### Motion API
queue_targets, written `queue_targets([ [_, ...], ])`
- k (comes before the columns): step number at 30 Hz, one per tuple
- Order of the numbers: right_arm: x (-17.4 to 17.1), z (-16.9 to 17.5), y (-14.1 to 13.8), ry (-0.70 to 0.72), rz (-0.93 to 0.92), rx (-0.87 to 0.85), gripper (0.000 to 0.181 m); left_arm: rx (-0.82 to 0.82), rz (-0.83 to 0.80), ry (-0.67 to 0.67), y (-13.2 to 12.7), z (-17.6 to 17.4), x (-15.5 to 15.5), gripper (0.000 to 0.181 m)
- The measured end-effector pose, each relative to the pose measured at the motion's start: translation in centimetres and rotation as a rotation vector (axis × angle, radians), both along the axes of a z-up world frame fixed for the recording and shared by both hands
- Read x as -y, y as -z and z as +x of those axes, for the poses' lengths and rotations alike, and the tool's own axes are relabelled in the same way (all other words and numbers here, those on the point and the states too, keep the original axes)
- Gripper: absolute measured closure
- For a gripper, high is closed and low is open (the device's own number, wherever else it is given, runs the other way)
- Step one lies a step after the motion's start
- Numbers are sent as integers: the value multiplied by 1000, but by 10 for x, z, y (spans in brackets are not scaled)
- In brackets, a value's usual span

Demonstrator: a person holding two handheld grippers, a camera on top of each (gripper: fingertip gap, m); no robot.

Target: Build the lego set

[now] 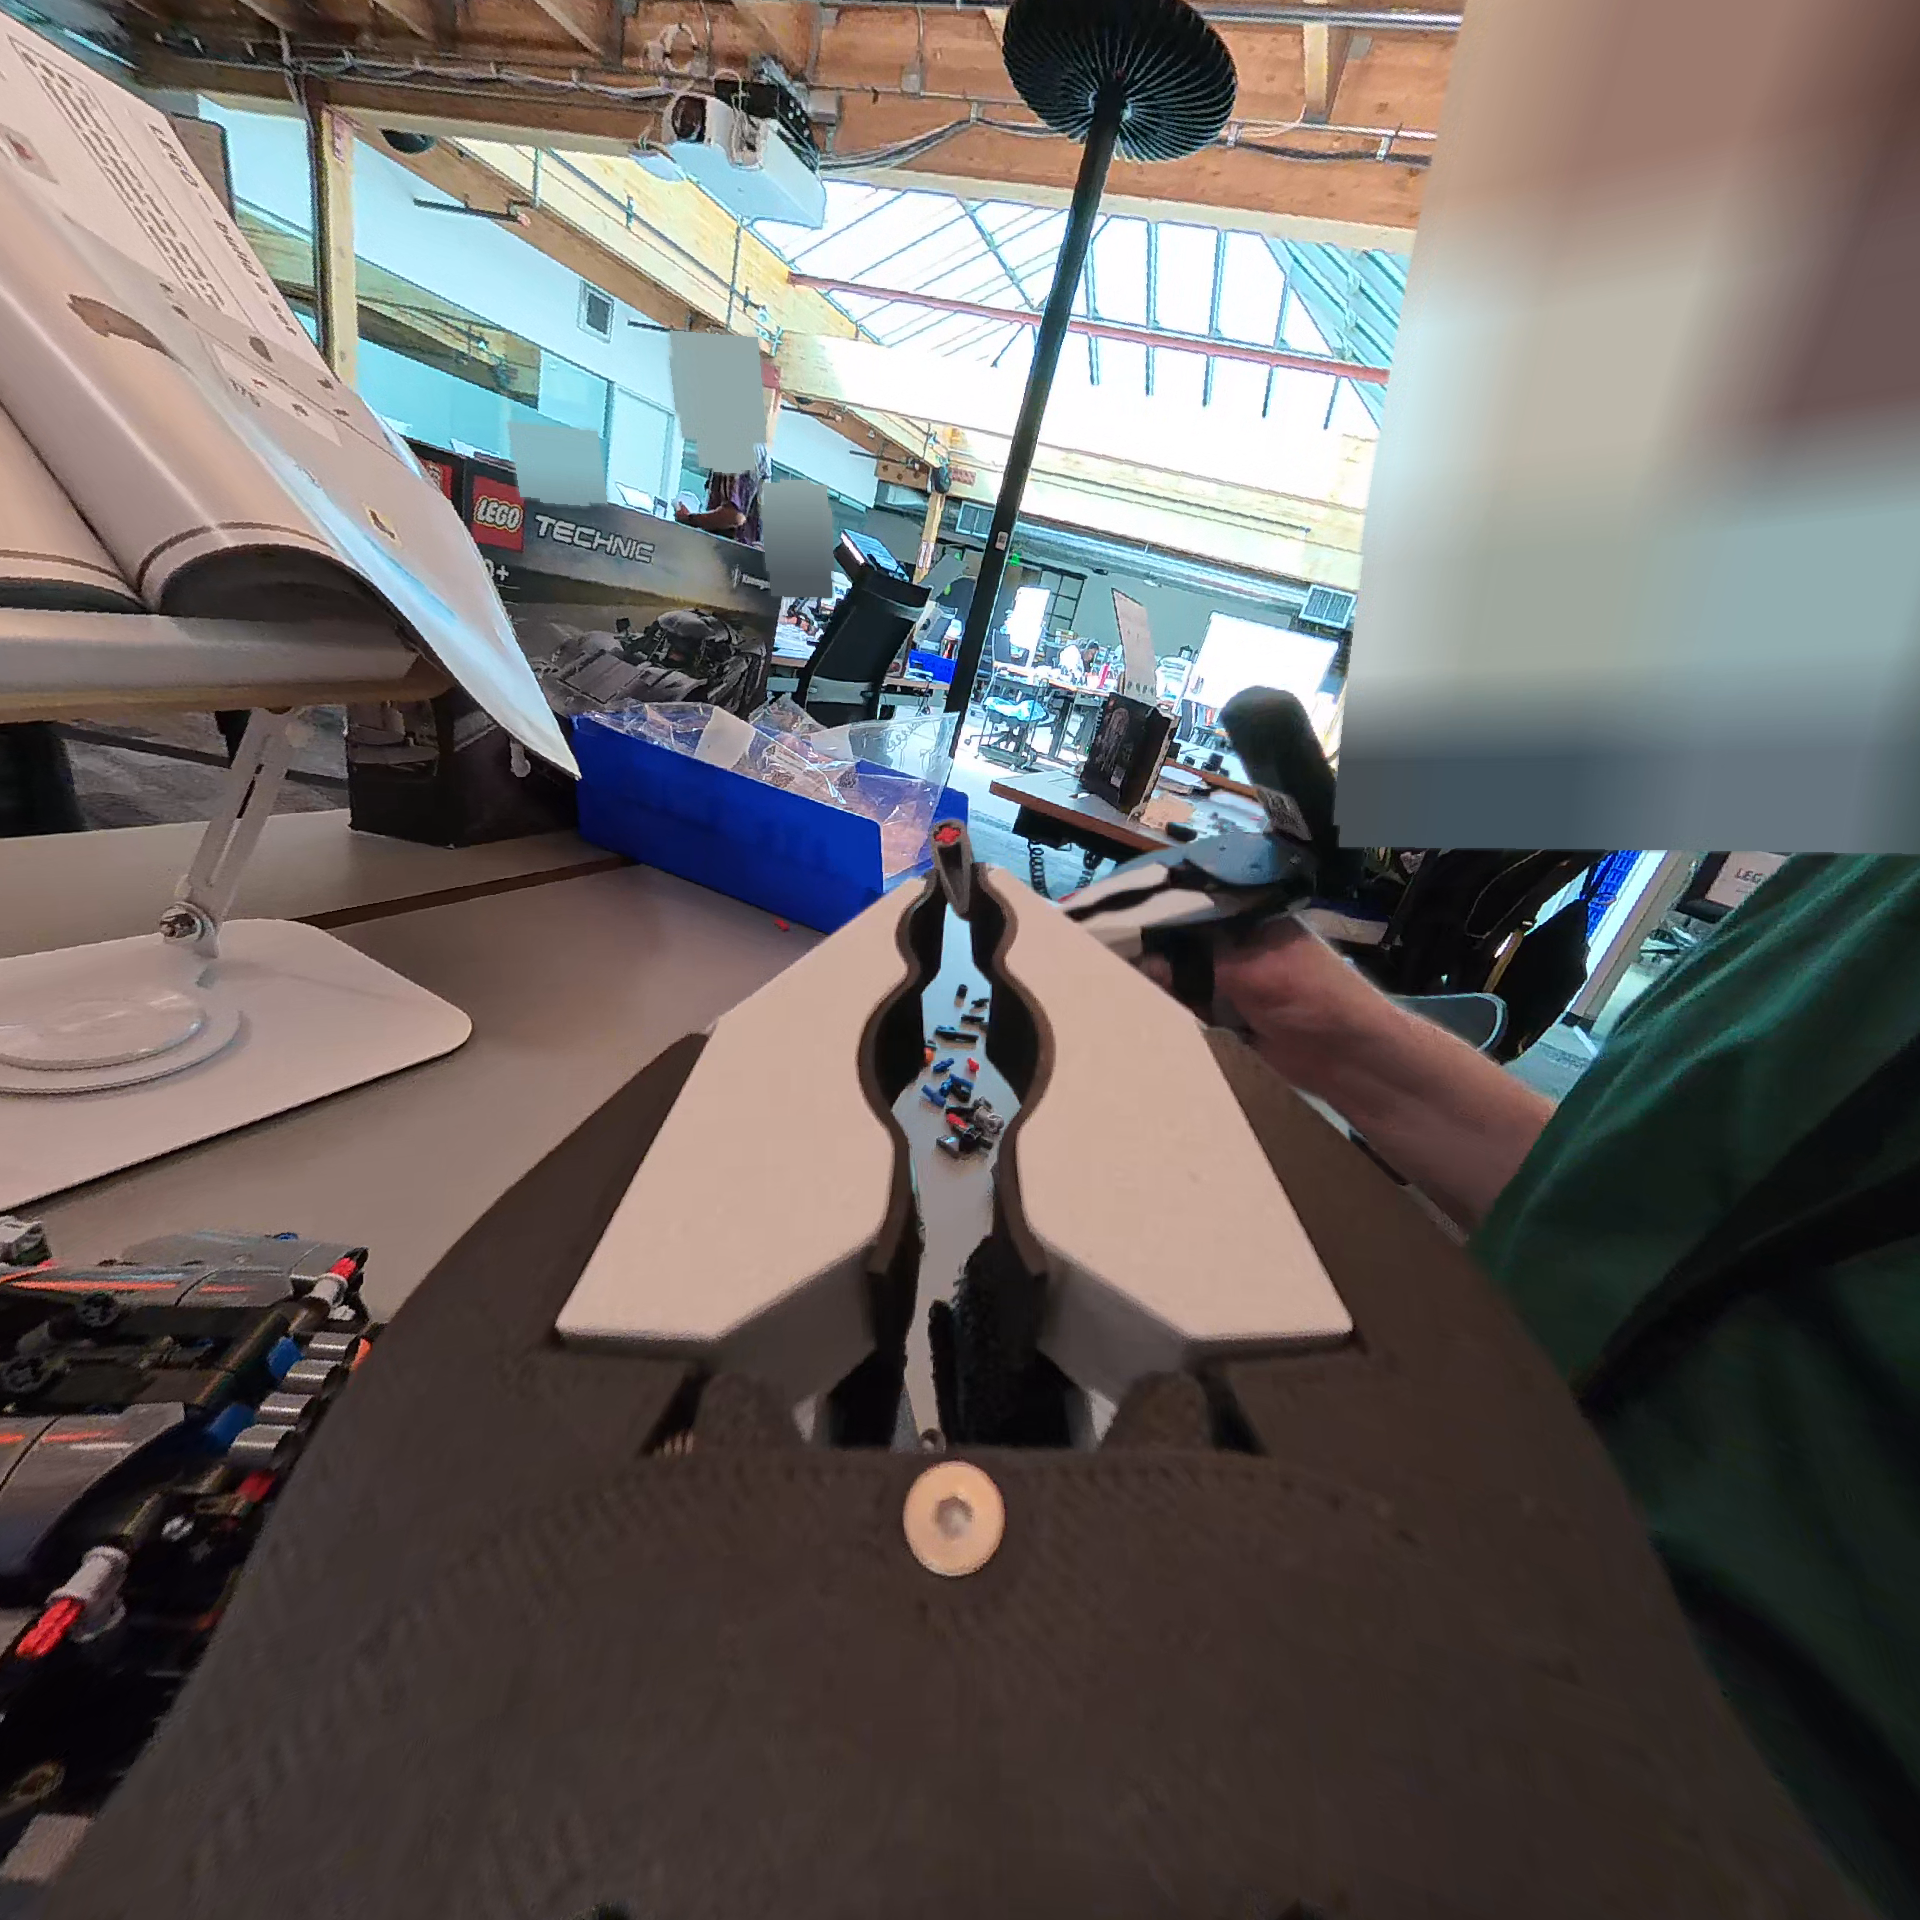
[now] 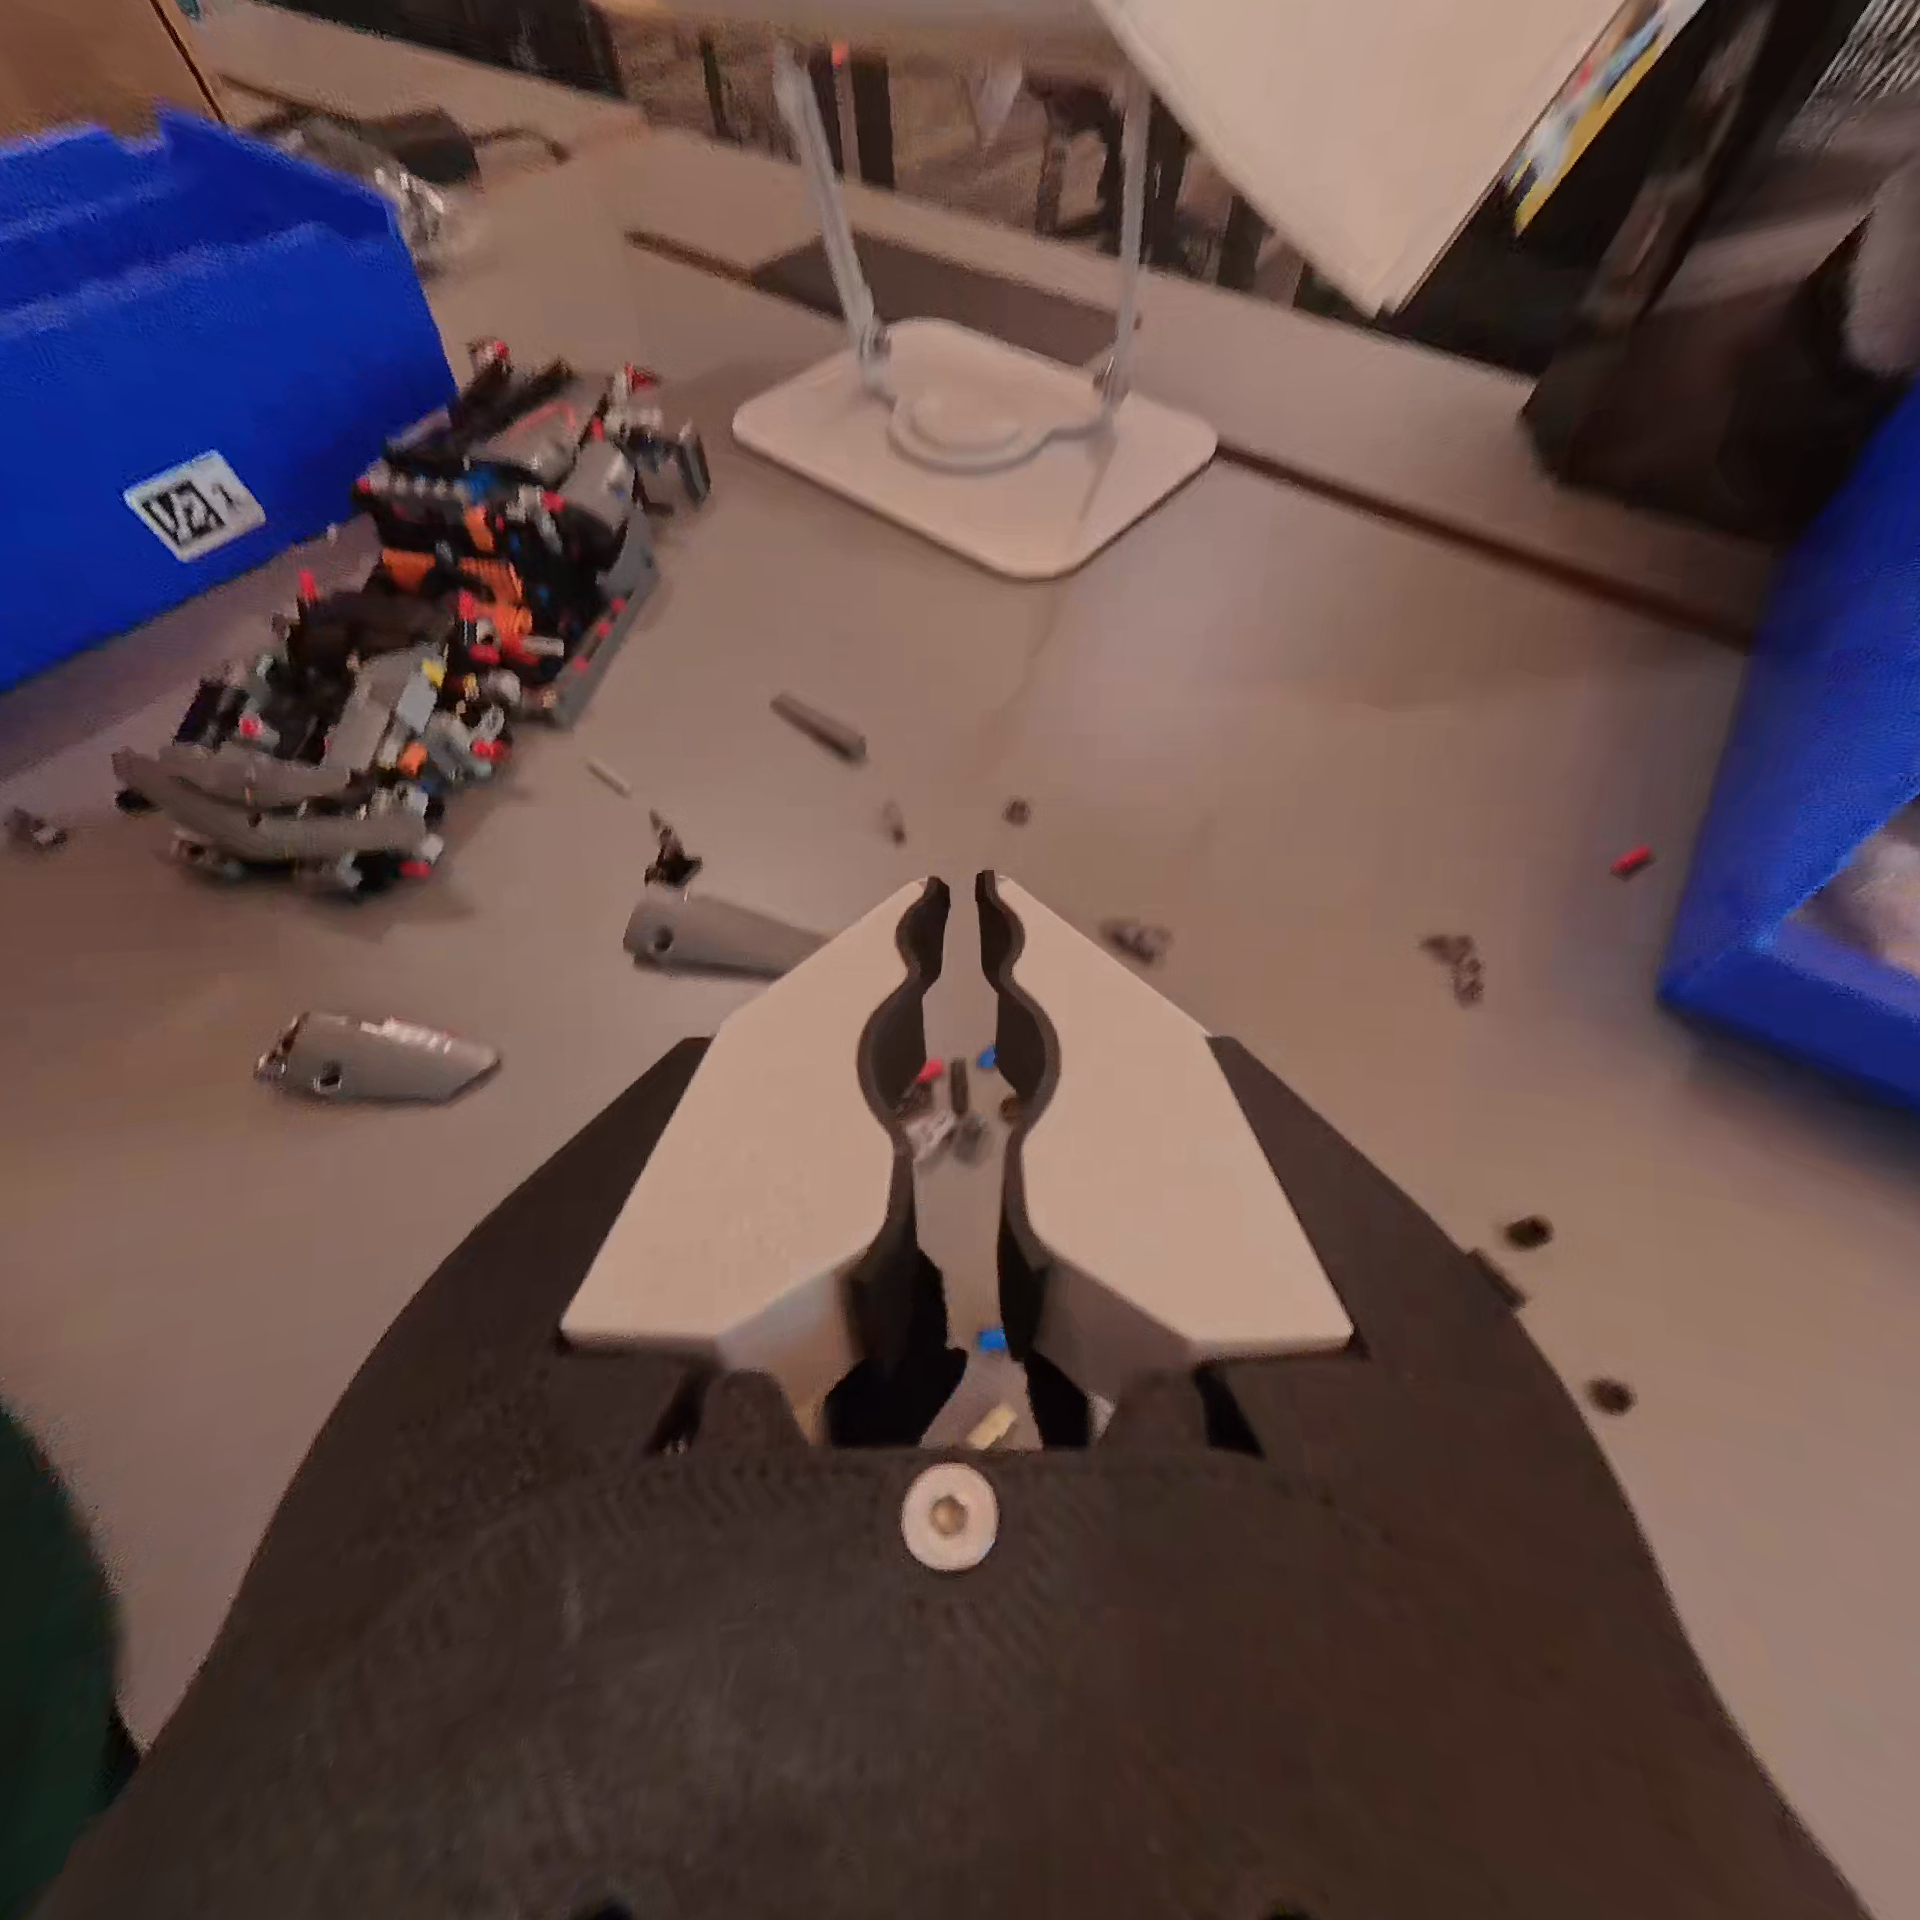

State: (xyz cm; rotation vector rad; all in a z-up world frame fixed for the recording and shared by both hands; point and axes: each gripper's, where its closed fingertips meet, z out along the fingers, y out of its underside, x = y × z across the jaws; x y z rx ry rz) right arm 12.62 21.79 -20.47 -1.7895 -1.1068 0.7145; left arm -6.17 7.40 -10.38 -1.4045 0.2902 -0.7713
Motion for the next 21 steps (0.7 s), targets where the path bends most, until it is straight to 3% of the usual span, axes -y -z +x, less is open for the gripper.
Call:
queue_targets([
  [4,25,6,49,-11,-92,71,171,-6,-8,6,3,2,-3,179],
  [7,35,6,66,-23,-119,104,170,-5,-12,15,5,5,-7,179],
  [21,25,-6,69,-53,-99,110,168,-11,-23,-11,9,2,-7,179],
])
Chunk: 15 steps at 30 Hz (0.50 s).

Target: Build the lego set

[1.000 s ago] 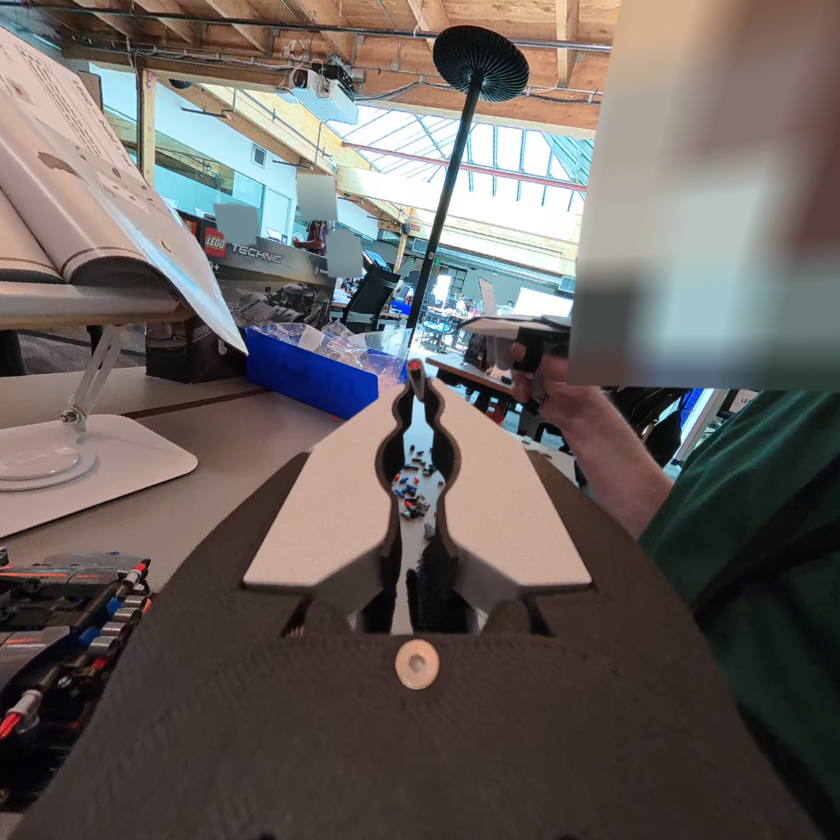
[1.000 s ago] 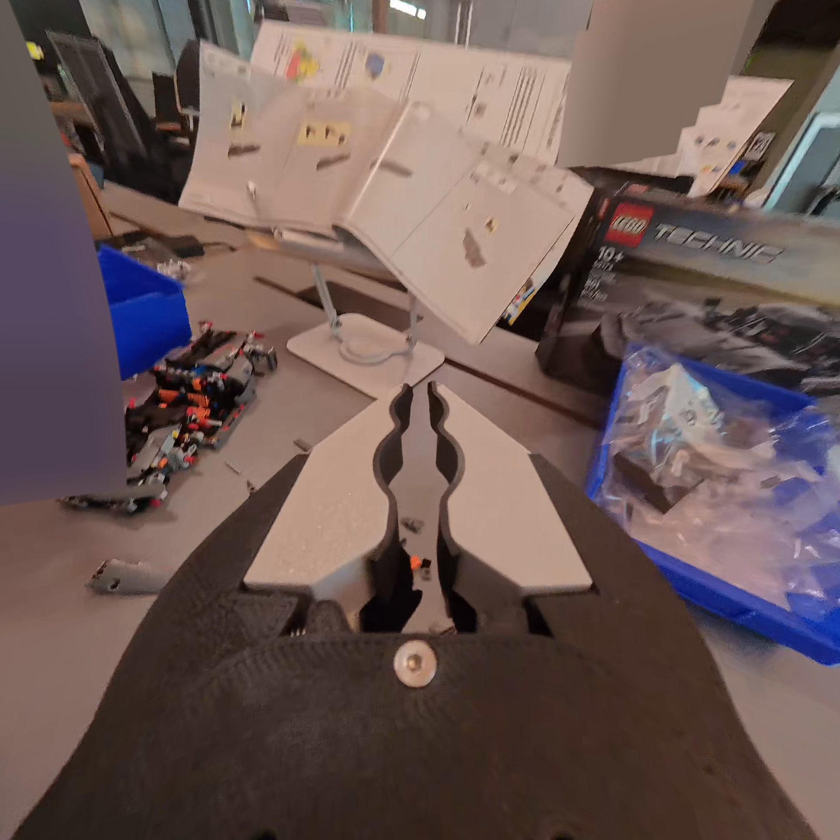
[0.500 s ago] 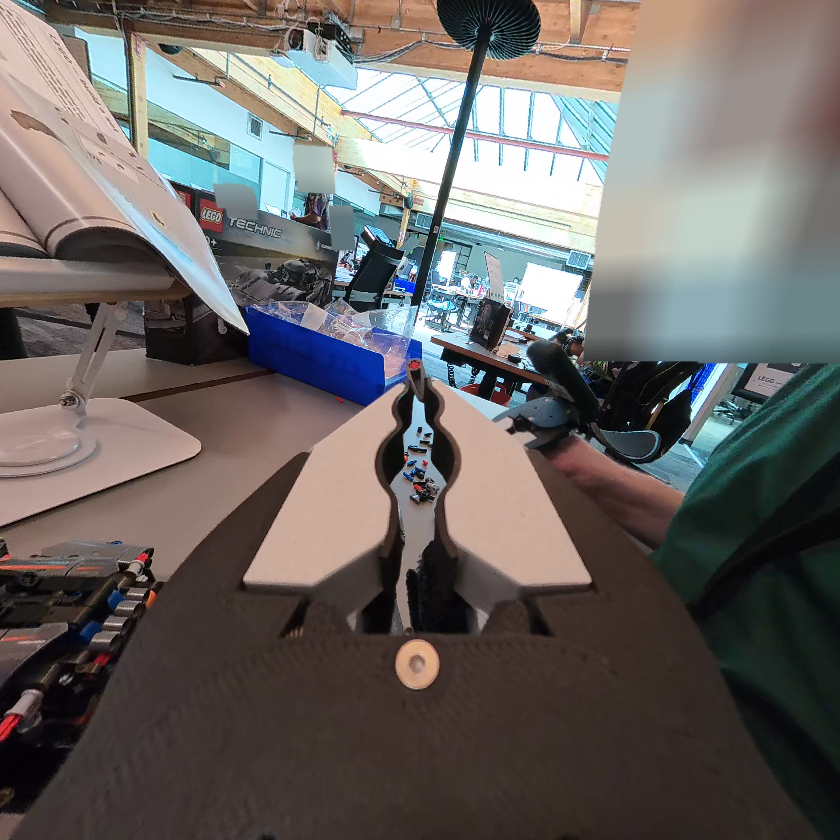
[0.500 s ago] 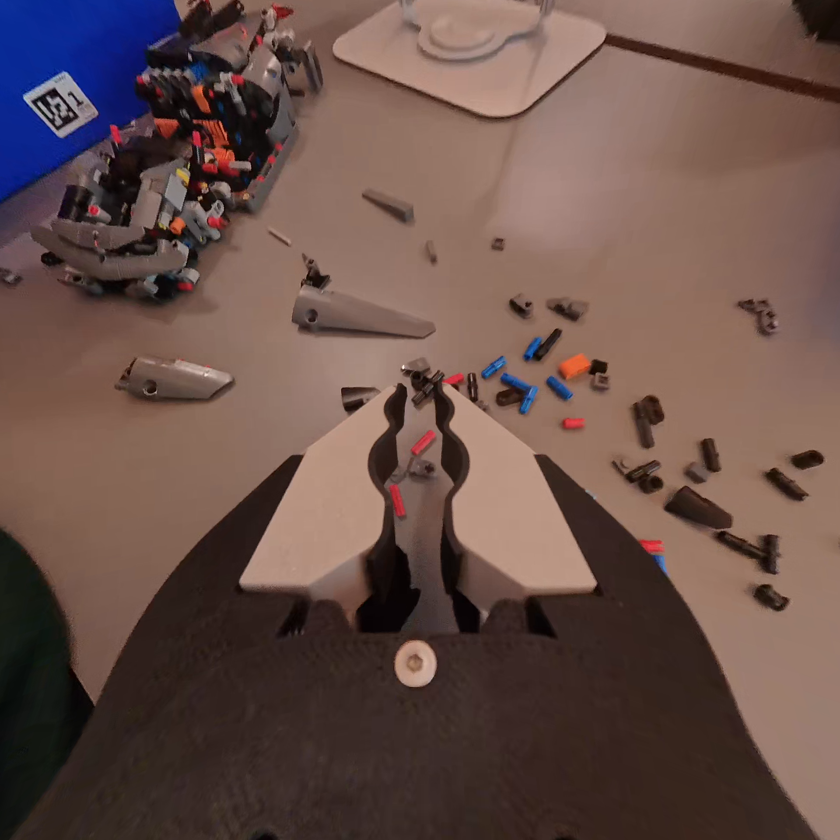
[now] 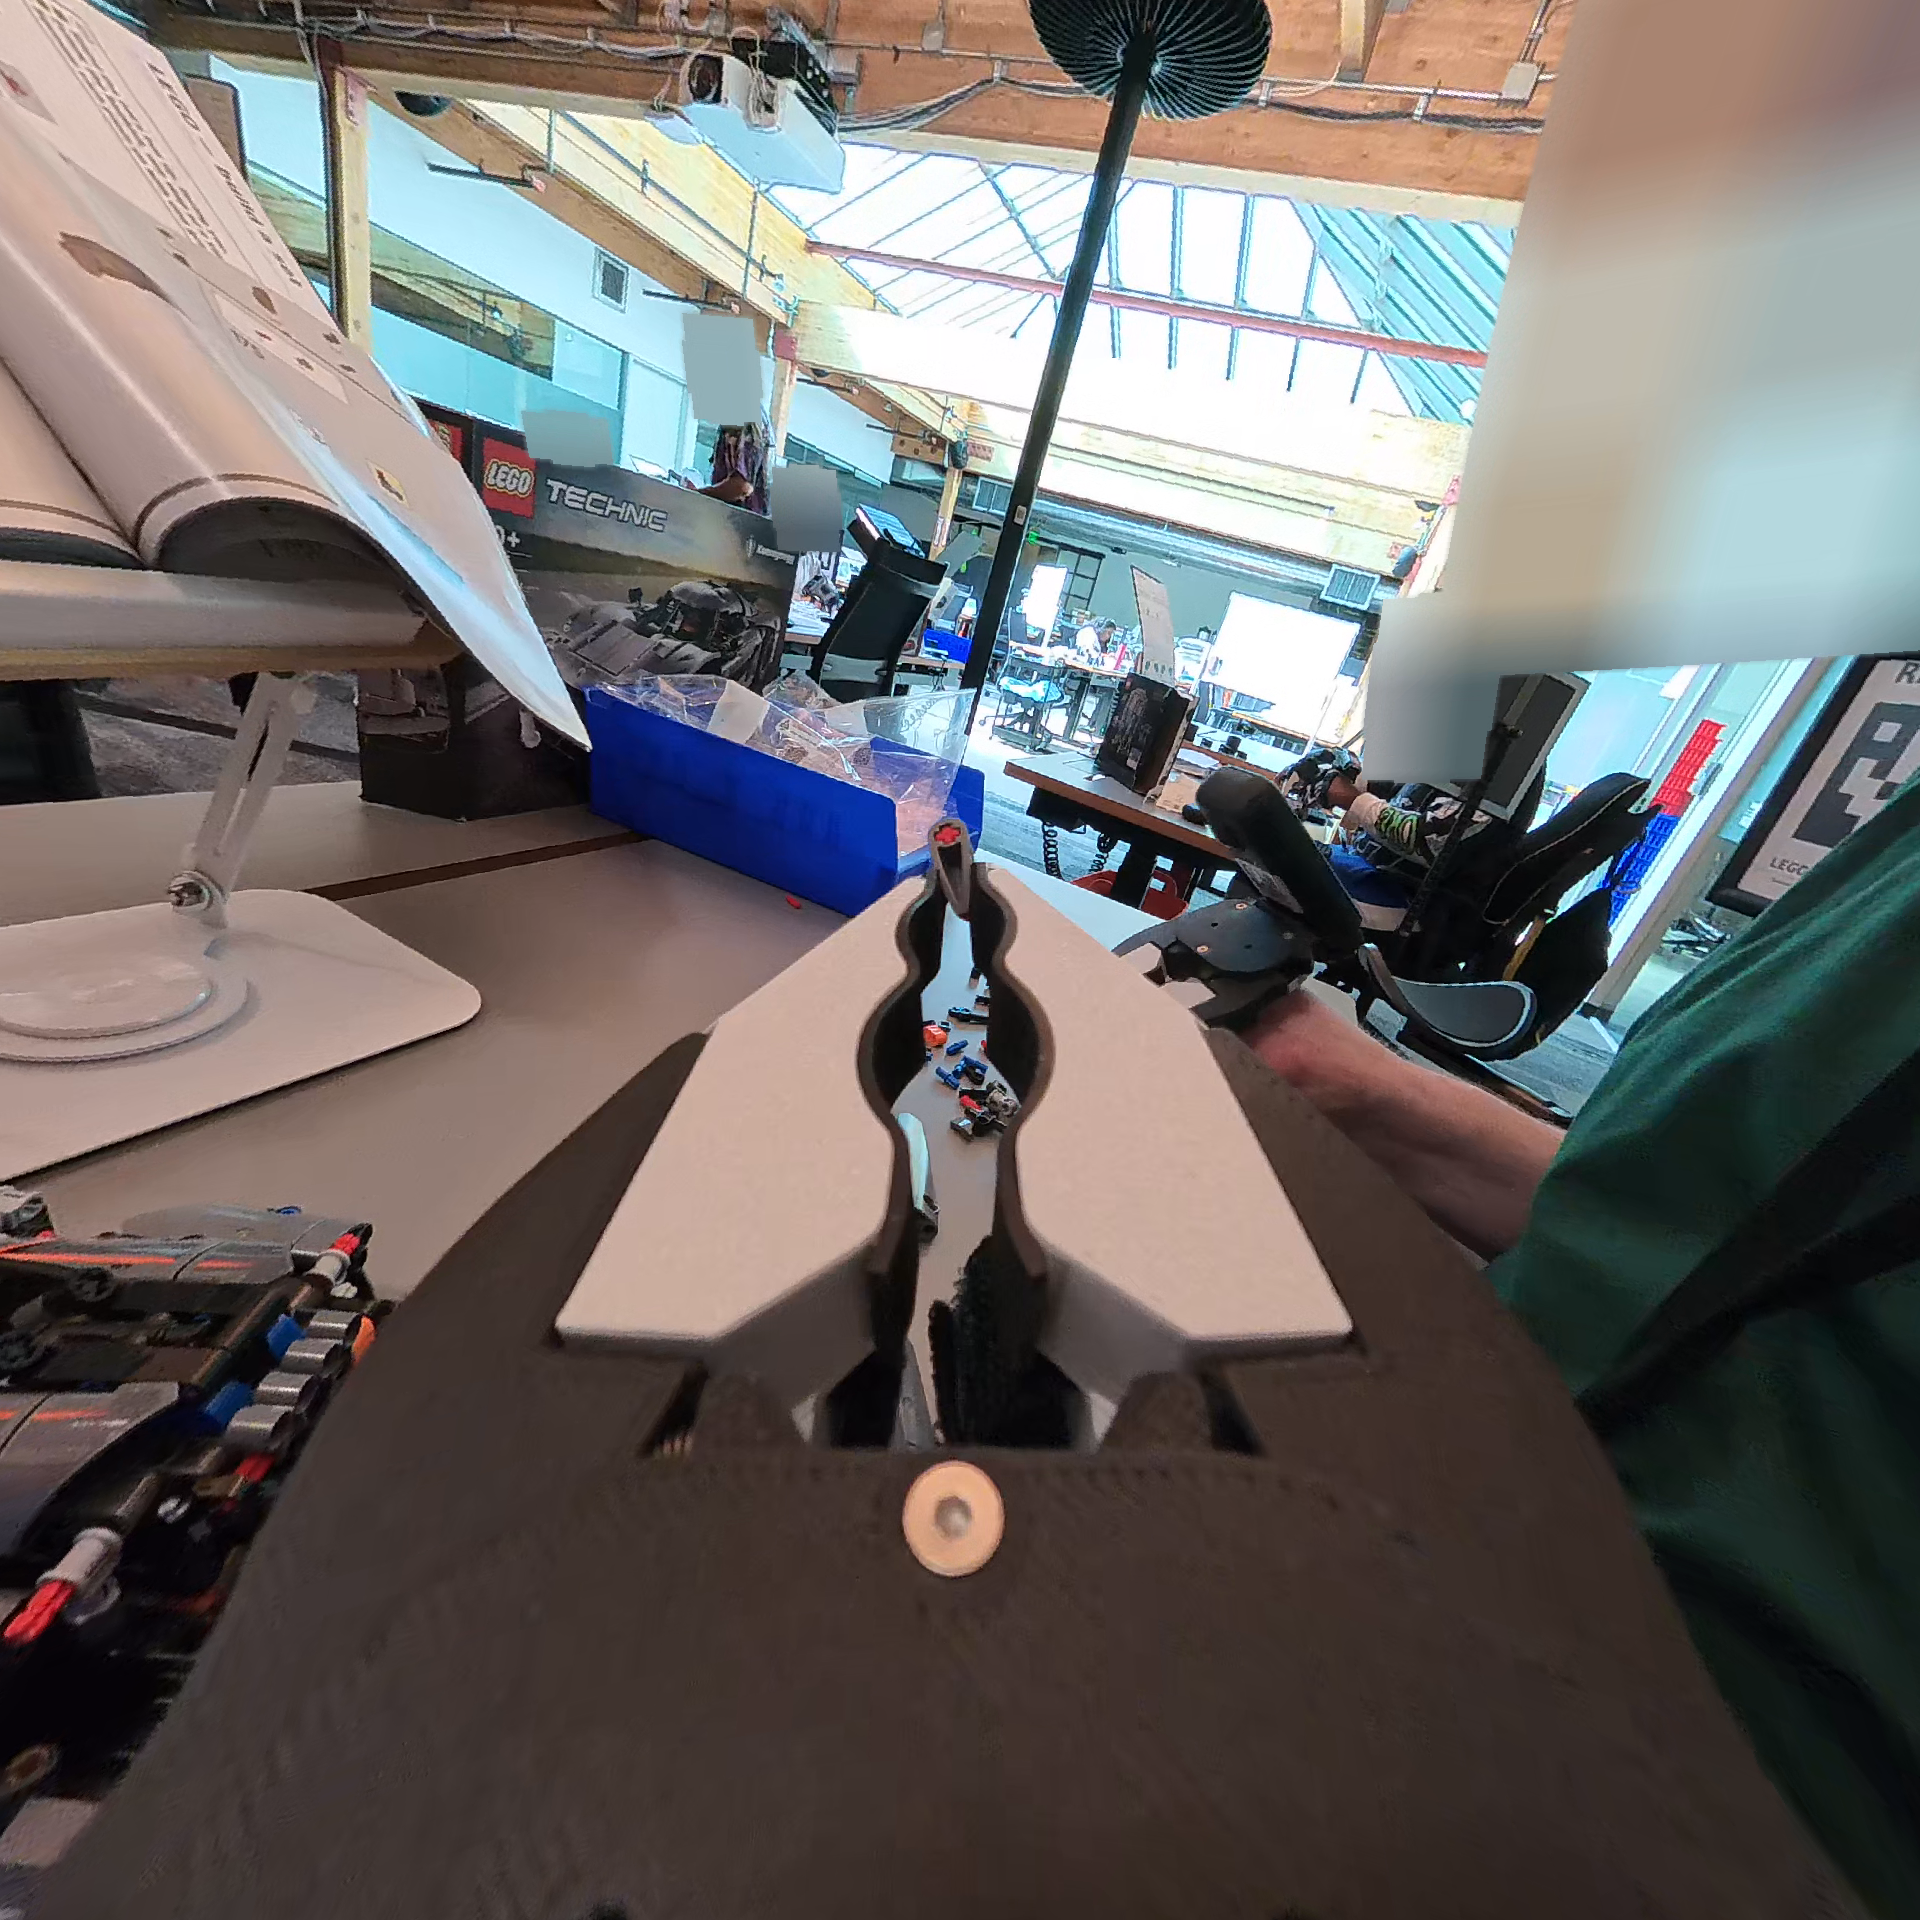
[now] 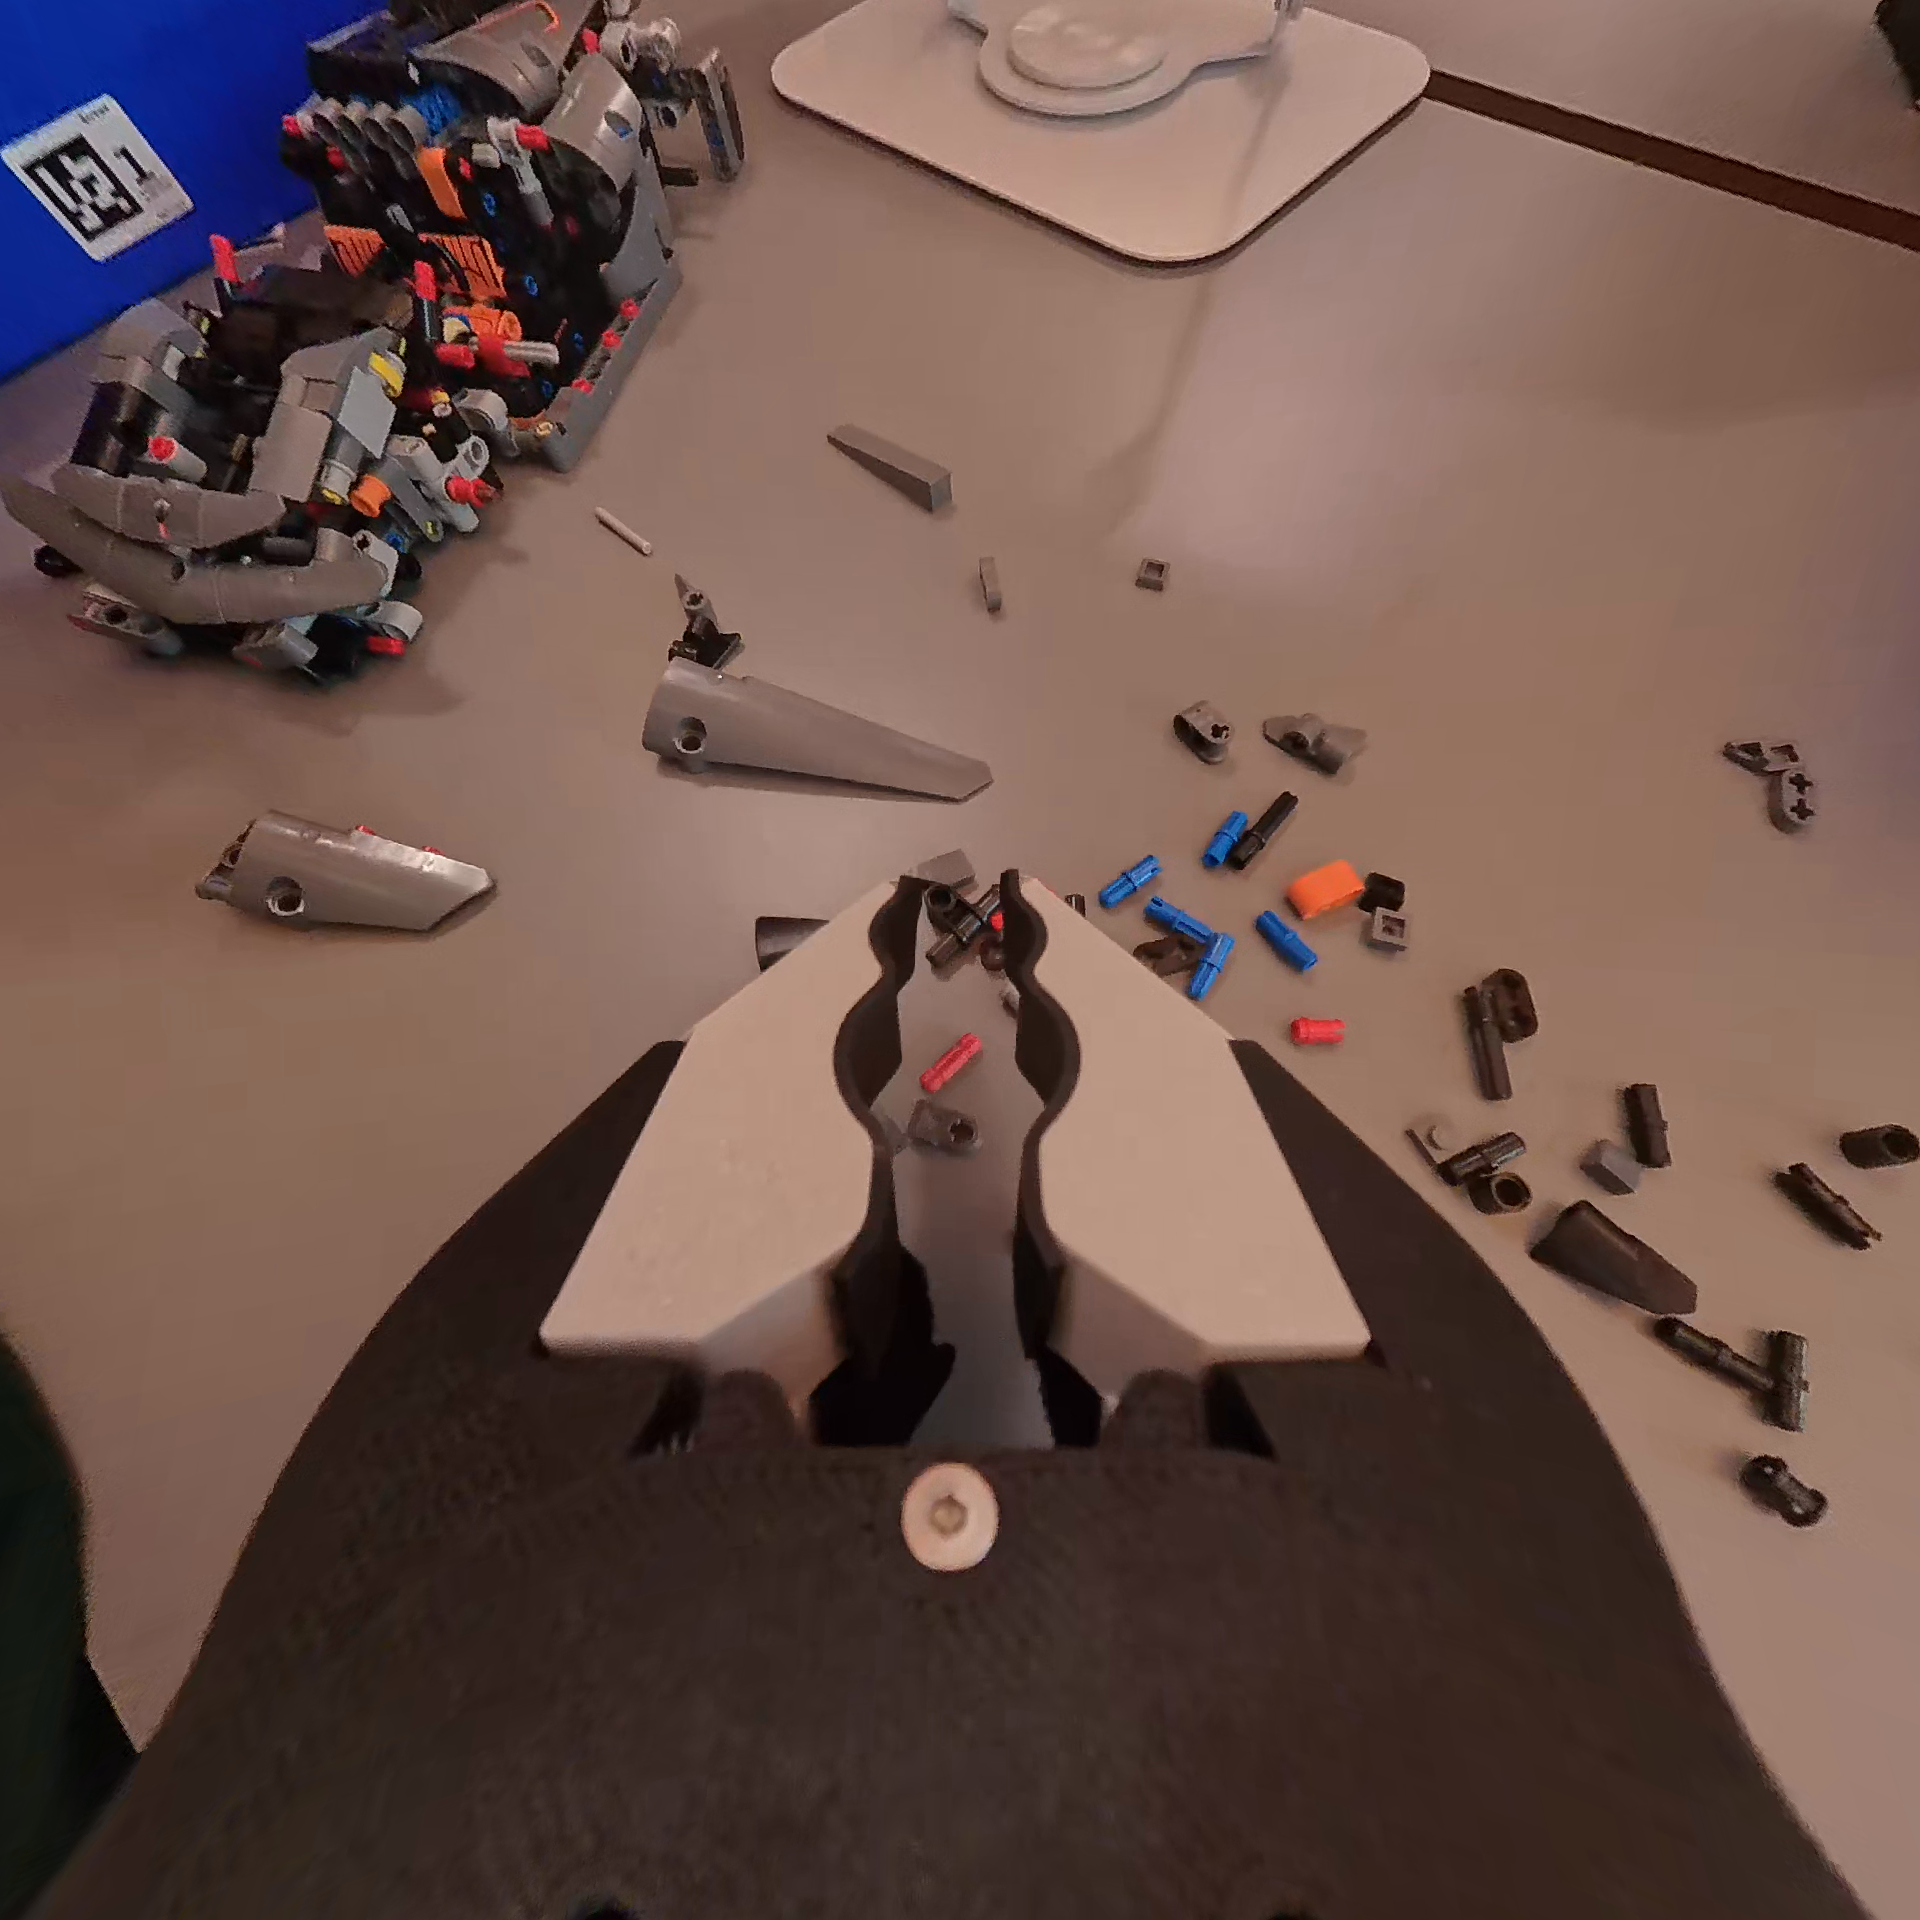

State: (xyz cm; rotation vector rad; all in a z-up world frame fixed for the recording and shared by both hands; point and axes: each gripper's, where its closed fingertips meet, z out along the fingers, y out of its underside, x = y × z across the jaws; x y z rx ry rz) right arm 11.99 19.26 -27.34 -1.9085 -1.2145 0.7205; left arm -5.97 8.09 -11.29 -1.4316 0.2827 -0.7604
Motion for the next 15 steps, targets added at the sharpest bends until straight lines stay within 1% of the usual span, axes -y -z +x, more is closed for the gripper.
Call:
queue_targets([
  [7,-2,5,-5,19,2,-46,167,8,-5,7,3,1,-3,179],
  [15,-2,6,-8,17,12,-55,167,16,-4,2,4,-1,-1,179],
])
